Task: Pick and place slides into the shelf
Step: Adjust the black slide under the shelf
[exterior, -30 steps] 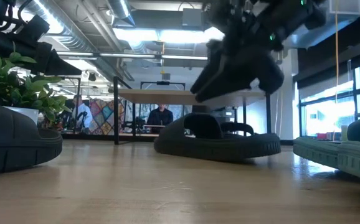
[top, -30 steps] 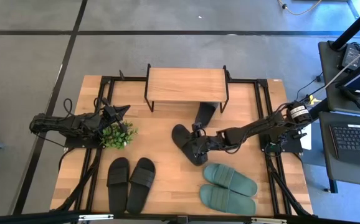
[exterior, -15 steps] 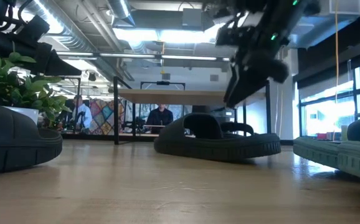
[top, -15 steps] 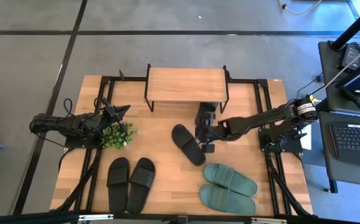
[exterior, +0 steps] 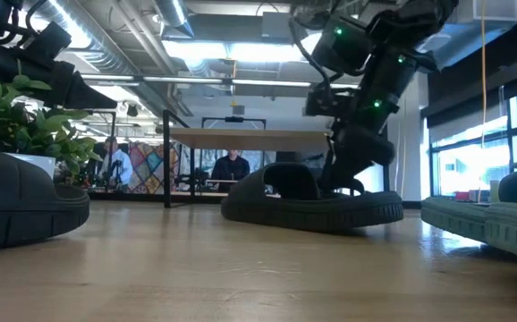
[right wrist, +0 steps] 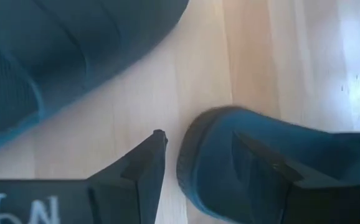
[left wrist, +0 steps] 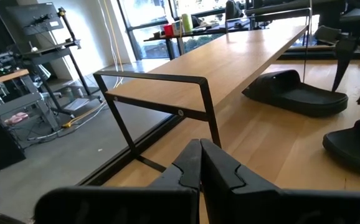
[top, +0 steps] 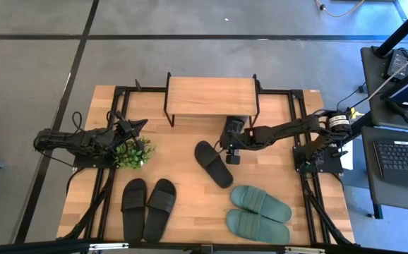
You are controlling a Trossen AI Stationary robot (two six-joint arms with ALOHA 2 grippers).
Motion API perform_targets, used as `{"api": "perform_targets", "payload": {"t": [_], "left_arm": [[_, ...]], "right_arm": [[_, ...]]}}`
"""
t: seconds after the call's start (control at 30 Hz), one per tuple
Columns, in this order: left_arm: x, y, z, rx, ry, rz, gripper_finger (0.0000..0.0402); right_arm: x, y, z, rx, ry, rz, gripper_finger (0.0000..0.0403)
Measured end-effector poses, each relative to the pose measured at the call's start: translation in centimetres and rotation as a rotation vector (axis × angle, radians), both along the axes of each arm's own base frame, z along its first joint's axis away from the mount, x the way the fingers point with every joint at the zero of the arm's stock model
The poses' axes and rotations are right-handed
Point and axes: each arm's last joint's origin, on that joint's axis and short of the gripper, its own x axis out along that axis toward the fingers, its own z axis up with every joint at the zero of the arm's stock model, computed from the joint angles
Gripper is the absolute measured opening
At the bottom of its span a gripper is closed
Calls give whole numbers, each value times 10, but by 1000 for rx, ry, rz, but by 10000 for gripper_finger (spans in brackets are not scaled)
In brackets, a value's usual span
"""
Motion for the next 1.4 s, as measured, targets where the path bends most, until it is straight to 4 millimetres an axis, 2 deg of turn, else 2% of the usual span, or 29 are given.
{"api": "perform_targets", "payload": {"t": [0.37,0.57,0.7,0.97,1.4], "left_arm": [[0,0,0,1,1,1,0],[0,0,0,2,2,2,0],[0,0,0,2,2,3,0],[0,0,0,2,3,3,0],[0,0,0,3,3,3,0]], "right_arm": [[0,-1,-10,-6,34,3,183],[3,-2,-26,-25,80,-9,179],[4,-2,-31,-45,95,-25,148],[1,-3,-31,-69,120,-29,20],[-10,-10,-32,-110,218,-113,18]]}}
